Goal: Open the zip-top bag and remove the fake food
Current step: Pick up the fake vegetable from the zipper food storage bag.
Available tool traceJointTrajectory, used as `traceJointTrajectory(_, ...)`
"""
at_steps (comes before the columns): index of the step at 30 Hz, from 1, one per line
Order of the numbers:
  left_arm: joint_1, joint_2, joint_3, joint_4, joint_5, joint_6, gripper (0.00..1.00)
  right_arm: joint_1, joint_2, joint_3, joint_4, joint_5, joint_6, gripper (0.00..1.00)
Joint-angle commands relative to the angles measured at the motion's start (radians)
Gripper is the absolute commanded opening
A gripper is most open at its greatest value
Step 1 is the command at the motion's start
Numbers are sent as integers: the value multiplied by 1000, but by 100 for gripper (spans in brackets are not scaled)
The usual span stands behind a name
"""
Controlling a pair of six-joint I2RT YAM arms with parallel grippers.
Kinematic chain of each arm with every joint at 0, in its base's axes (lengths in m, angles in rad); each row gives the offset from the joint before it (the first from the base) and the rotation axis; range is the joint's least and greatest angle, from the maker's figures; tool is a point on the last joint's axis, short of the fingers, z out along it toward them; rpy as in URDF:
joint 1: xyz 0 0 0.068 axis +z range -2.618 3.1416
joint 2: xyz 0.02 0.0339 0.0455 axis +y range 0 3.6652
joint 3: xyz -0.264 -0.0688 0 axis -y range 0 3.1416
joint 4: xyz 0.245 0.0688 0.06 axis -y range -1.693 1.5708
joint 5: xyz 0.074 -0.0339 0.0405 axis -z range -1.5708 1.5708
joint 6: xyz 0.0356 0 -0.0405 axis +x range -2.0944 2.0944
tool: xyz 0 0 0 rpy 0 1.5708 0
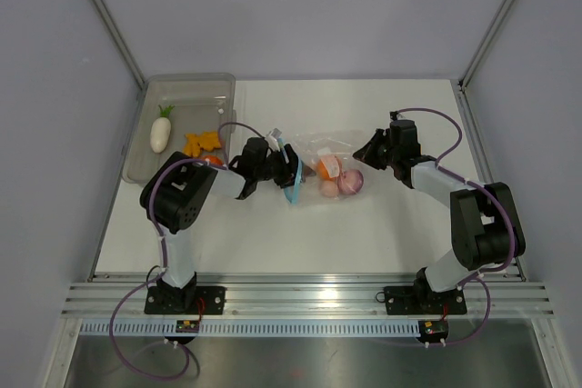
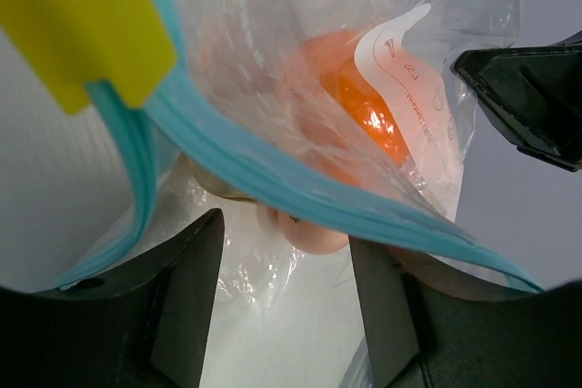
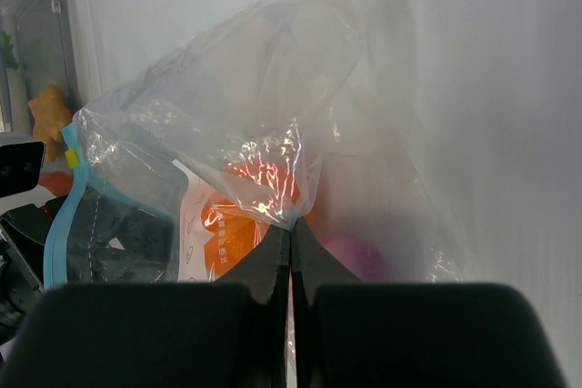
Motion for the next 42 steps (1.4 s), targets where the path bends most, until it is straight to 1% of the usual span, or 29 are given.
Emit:
traceJointTrajectory(1, -8, 12, 46, 30, 6, -11, 60, 7, -13, 5, 43, -11, 2, 0)
traceJointTrajectory(5, -11, 31, 67, 14, 6, -7, 59, 10, -13, 5, 43, -8, 3, 0)
traceJointTrajectory(12, -11, 48, 99, -31, -1, 15, 51, 21, -19, 8, 37, 8, -8, 0)
traceJointTrajectory(13, -11, 49, 101, -37, -1, 16, 47, 22, -19, 8, 37, 11, -9, 0)
traceJointTrajectory(15, -11, 54, 109, -46, -1, 21, 43, 24, -19, 8, 36, 14, -12, 0)
traceJointTrajectory(16, -11, 58, 113, -61, 2, 22, 39, 24, -21, 8, 36, 14, -12, 0)
traceJointTrajectory(21, -11, 75, 127, -72, 11, 19, 36, 25, -27, 8, 36, 15, -14, 0)
traceJointTrajectory(22, -11, 75, 127, -72, 12, 19, 33, 27, -25, 8, 34, 15, -15, 0)
traceJointTrajectory(23, -11, 77, 126, -71, 16, 21, 28, 25, -27, 8, 34, 15, -14, 0)
traceJointTrajectory(27, -11, 72, 116, -59, 20, 18, 20, 25, -27, 9, 34, 14, -17, 0)
traceJointTrajectory(31, -11, 63, 107, -46, 22, 16, 16, 27, -25, 9, 33, 11, -17, 0)
traceJointTrajectory(37, -11, 62, 110, -45, 20, 16, 15, 27, -25, 9, 34, 11, -18, 0)
traceJointTrajectory(39, -11, 65, 110, -43, 20, 18, 11, 29, -25, 9, 34, 11, -20, 0)
traceJointTrajectory(40, -11, 65, 110, -43, 22, 18, 5, 27, -27, 9, 34, 11, -21, 0)
traceJointTrajectory(42, -11, 58, 104, -34, 23, 21, 0, 27, -27, 9, 33, 9, -21, 0)
